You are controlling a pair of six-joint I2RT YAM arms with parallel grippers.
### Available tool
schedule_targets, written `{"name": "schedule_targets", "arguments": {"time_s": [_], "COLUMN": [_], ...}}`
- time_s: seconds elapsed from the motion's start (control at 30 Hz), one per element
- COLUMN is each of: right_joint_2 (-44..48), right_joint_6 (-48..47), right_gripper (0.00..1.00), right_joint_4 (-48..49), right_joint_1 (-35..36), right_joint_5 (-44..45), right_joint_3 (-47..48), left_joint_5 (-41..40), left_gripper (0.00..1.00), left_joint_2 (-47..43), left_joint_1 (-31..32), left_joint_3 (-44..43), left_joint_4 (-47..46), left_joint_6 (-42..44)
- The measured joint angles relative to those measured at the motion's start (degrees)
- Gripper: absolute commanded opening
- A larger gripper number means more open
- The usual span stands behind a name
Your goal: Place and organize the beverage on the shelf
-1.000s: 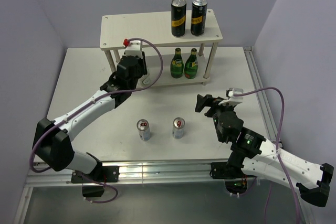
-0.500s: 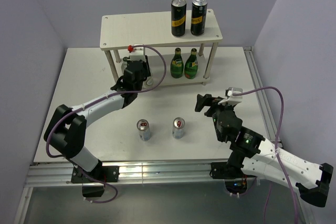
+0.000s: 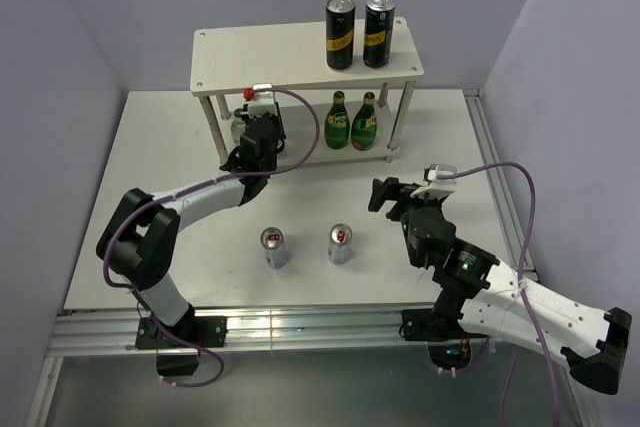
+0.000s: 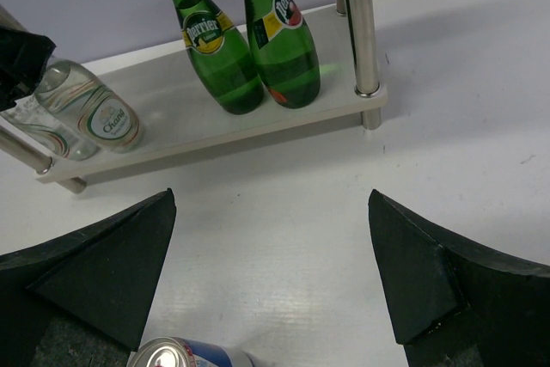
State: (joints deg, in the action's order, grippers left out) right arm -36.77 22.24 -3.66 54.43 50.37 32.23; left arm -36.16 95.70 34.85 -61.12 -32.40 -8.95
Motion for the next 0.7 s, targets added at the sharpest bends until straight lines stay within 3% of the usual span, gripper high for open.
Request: {"name": "schedule_targets", "arguments": {"time_s": [0.33, 0.37, 0.4, 0.47, 0.5, 0.67, 0.7], "right_joint_2": [-0.13, -0.13, -0.13, -0.11, -0.11, 0.02, 0.11], "right_joint_6": [0.00, 0.00, 0.00, 0.00, 0.00, 0.00, 0.00], "right_gripper": [1.00, 1.00, 1.00, 1.00, 1.00, 1.00, 1.00], "right_joint_4": [0.26, 0.26, 0.26, 0.26, 0.26, 0.26, 0.26], "right_joint_1": [-0.48, -0.50, -0.52, -0.61, -0.66, -0.70, -0.70], "right_joint_5": [-0.50, -0.55, -0.55, -0.57, -0.59, -0.72, -0.74], "right_joint_3": [0.00, 0.00, 0.00, 0.00, 0.00, 0.00, 0.00], "left_joint_5": [-2.73, -2.78, -2.80, -2.80, -2.86, -3.76, -3.82], "left_gripper": [0.02, 0.07, 0.22, 0.41, 0.60, 0.71, 0.78], "left_joint_2": [2.89, 2.95, 3.10, 3.34, 3.41, 3.48, 3.48], "left_joint_1": [0.00, 0.00, 0.00, 0.00, 0.00, 0.20, 0.28], "left_joint_3": [-1.53, -1.70, -1.95, -2.25, -2.32, -3.98, -4.35], "left_joint_4": [-3.32, -3.08, -2.91, -2.75, -2.75, -4.09, -4.35], "left_joint_6": [1.81, 1.81, 1.79, 1.79, 1.81, 1.77, 1.84]}}
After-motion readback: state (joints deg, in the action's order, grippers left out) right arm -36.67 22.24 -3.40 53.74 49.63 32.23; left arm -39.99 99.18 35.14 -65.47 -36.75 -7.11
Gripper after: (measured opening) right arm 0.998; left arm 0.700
